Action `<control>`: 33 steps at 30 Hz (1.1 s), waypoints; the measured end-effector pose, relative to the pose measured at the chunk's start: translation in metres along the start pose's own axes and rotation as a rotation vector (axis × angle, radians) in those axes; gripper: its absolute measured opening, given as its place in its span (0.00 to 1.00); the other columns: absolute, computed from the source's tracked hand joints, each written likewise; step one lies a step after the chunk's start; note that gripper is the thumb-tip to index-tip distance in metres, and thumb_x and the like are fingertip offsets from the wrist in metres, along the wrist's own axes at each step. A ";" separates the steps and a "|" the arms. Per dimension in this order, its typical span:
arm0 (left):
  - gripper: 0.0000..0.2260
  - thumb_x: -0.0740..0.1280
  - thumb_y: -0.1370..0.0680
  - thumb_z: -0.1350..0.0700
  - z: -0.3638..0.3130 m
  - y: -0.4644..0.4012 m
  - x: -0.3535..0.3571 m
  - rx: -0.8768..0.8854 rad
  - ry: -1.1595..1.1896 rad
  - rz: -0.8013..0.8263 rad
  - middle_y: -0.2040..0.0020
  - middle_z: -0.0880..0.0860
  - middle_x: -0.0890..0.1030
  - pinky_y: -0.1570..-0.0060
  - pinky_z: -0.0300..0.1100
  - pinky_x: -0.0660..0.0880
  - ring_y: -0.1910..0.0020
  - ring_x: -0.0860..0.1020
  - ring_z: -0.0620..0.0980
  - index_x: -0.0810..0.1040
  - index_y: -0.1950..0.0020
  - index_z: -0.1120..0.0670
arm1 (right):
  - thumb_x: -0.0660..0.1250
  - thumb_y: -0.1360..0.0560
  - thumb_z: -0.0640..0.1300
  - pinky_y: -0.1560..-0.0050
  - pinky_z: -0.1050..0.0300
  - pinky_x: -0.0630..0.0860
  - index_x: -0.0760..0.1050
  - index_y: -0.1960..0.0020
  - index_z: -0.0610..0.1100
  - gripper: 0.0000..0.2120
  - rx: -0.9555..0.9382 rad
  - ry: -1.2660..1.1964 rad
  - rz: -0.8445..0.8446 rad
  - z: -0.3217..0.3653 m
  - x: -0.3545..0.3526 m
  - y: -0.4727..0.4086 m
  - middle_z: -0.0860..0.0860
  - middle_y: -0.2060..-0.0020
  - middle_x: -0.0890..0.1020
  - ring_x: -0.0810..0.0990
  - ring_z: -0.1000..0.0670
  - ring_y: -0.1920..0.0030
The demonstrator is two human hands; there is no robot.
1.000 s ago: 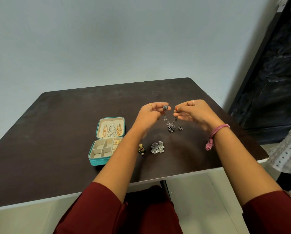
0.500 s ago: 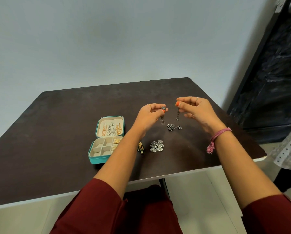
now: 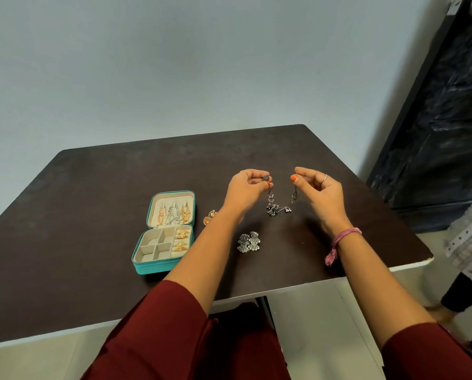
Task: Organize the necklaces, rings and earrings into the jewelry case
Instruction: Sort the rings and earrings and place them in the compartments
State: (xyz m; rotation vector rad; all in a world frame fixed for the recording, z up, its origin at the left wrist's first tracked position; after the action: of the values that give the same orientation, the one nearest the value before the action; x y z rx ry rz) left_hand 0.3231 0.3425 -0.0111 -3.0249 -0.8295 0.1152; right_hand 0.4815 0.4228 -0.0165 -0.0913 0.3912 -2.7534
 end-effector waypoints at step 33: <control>0.06 0.70 0.25 0.53 0.017 -0.013 0.029 0.079 -0.901 0.261 0.52 0.52 0.81 0.52 0.39 0.73 0.52 0.77 0.48 0.80 0.51 0.53 | 0.72 0.28 0.39 0.55 0.67 0.75 0.81 0.45 0.42 0.11 0.089 0.002 0.065 -0.045 -0.002 -0.006 0.51 0.61 0.82 0.79 0.57 0.57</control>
State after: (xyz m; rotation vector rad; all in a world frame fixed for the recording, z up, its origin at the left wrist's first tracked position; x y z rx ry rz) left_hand 0.3405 0.3683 -0.0303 -2.9051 -0.3769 1.5286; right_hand 0.4766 0.4405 -0.0579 -0.0518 0.2668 -2.7028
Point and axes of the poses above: each hand's wrist, its own y-axis away from the middle knuckle, its own x-axis out of the palm, z = x × y, the point moved 5 cm from there along -y, towards the middle knuckle
